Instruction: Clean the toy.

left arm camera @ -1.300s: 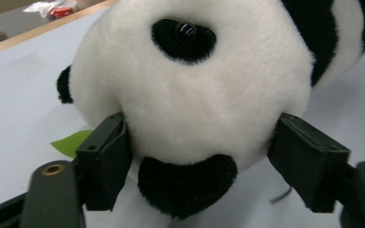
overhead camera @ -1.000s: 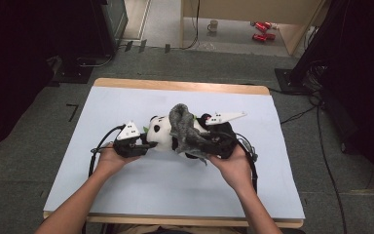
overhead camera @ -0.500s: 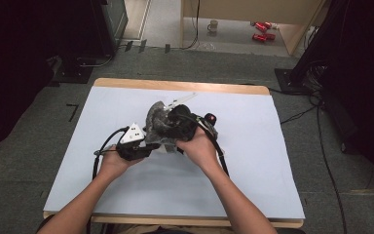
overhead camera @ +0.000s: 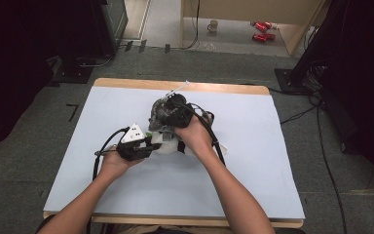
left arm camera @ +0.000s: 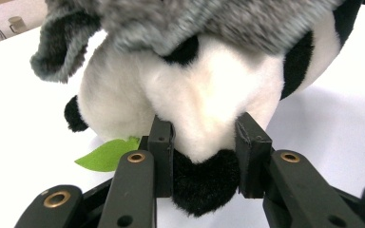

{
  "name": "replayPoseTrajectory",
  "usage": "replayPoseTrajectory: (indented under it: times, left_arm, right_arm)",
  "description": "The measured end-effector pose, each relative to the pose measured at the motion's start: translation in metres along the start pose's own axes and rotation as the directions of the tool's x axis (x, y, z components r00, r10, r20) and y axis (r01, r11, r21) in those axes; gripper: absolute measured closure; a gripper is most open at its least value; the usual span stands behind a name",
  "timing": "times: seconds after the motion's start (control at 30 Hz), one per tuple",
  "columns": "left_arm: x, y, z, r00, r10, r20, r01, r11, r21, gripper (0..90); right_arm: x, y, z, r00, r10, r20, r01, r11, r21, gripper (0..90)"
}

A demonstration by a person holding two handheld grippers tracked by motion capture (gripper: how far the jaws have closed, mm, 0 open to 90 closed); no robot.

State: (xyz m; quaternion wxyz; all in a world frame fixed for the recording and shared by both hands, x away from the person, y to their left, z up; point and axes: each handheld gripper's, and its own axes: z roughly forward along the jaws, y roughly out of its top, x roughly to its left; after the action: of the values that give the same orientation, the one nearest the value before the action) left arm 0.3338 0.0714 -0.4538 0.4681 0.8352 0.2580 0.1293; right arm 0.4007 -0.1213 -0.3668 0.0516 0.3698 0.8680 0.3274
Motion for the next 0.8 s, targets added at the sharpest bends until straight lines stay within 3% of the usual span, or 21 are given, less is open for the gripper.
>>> replayPoseTrajectory:
  times: [0.1, 0.4, 0.53, 0.63, 0.8]
  left_arm:
    - [0.000, -0.001, 0.000, 1.0000, 0.005, 0.003, -0.005, 1.0000, 0.004, 66.0]
    - [-0.003, -0.002, 0.000, 0.9993, 0.037, 0.010, -0.037, 0.9993, 0.009, 65.9]
    - [-0.002, -0.002, -0.001, 0.9997, 0.023, 0.011, -0.023, 0.9997, 0.005, 65.6]
    - [-0.001, -0.002, -0.001, 0.9999, 0.011, 0.010, -0.011, 0.9999, 0.002, 65.5]
    - [-0.001, -0.001, -0.001, 1.0000, 0.009, 0.002, -0.009, 1.0000, 0.000, 65.5]
  right_arm:
    - [-0.006, 0.003, 0.000, 0.9994, -0.008, 0.033, 0.008, 1.000, 0.005, 80.5]
    - [-0.035, 0.002, 0.001, 0.9950, 0.058, 0.080, -0.060, 0.998, 0.017, 80.7]
    - [-0.047, 0.000, -0.002, 0.9914, 0.108, 0.075, -0.108, 0.994, -0.001, 80.6]
    - [-0.042, 0.003, -0.013, 0.9941, 0.107, 0.016, -0.106, 0.993, -0.060, 80.5]
    - [-0.021, 0.012, -0.029, 0.9982, 0.055, -0.023, -0.057, 0.993, -0.103, 80.4]
